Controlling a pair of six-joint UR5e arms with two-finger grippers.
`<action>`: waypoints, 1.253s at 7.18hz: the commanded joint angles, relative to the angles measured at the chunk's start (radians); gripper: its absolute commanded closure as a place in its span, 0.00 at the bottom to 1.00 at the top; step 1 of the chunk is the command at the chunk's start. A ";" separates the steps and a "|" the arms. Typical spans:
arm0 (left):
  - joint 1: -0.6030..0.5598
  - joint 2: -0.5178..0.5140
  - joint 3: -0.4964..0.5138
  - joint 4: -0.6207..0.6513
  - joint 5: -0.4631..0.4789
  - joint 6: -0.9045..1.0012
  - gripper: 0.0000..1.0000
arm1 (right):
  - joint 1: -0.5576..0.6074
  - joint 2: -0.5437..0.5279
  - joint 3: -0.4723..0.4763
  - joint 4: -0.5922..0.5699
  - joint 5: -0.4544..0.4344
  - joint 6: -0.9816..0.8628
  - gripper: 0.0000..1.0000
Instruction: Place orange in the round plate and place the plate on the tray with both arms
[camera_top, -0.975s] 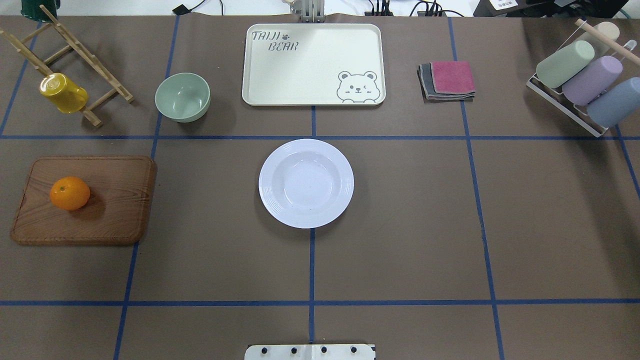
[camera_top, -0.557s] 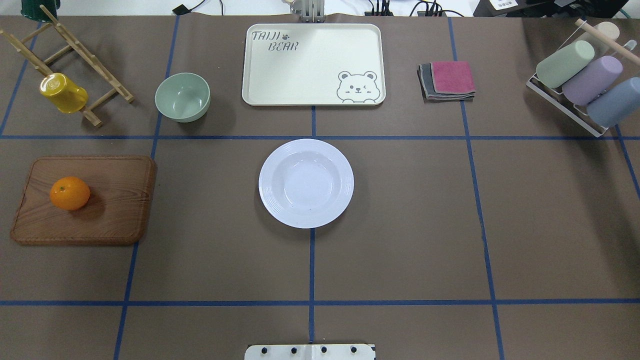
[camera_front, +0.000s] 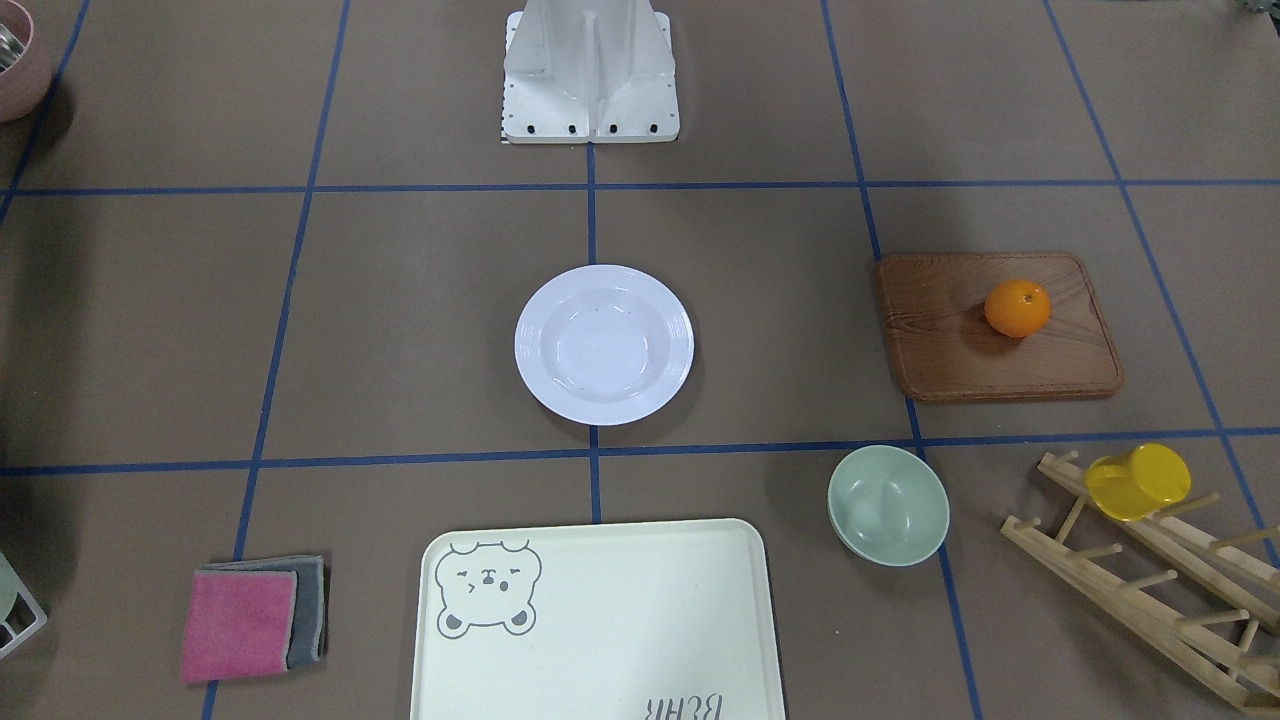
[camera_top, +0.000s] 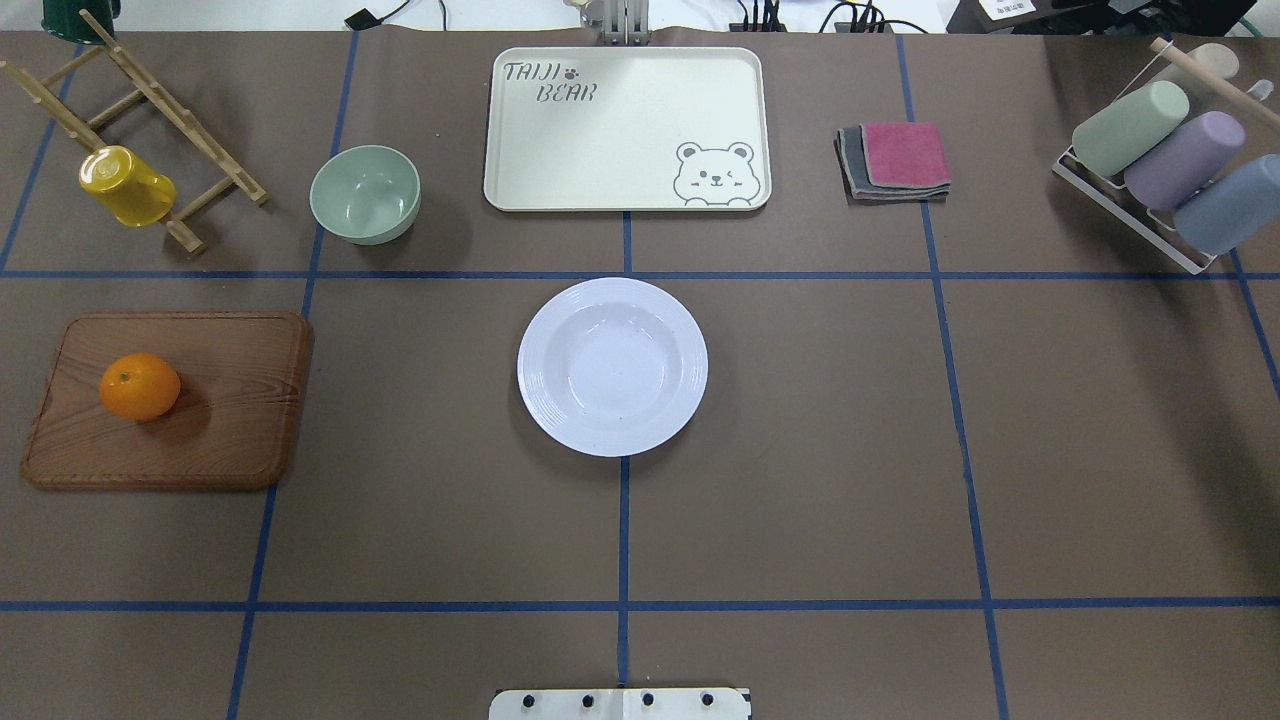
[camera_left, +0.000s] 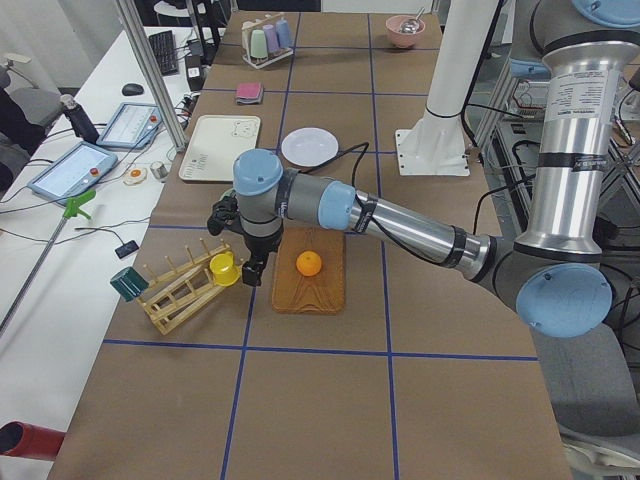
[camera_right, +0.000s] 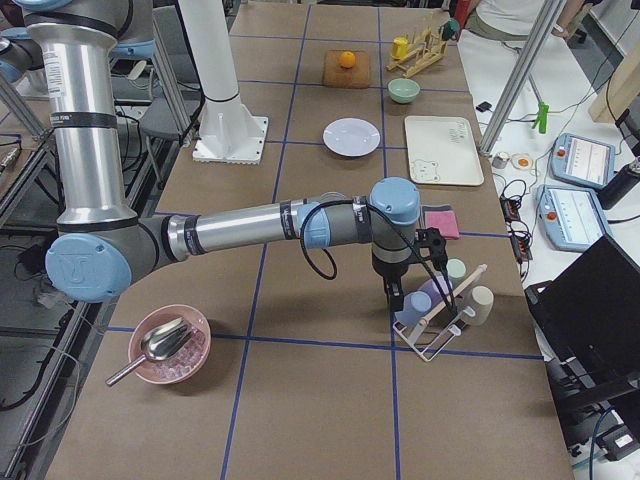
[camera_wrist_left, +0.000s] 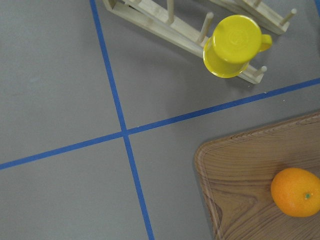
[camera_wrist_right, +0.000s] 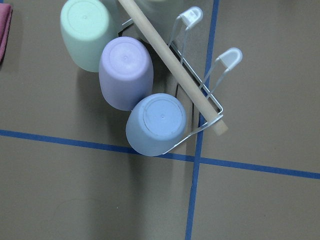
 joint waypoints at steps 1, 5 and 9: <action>0.067 0.001 -0.027 -0.044 -0.020 -0.066 0.01 | -0.029 -0.001 0.017 0.035 0.009 0.006 0.00; 0.335 0.120 -0.026 -0.439 0.137 -0.675 0.01 | -0.036 -0.011 0.017 0.036 0.004 0.003 0.00; 0.558 0.120 -0.011 -0.489 0.311 -0.821 0.01 | -0.036 -0.024 0.015 0.042 0.002 0.003 0.00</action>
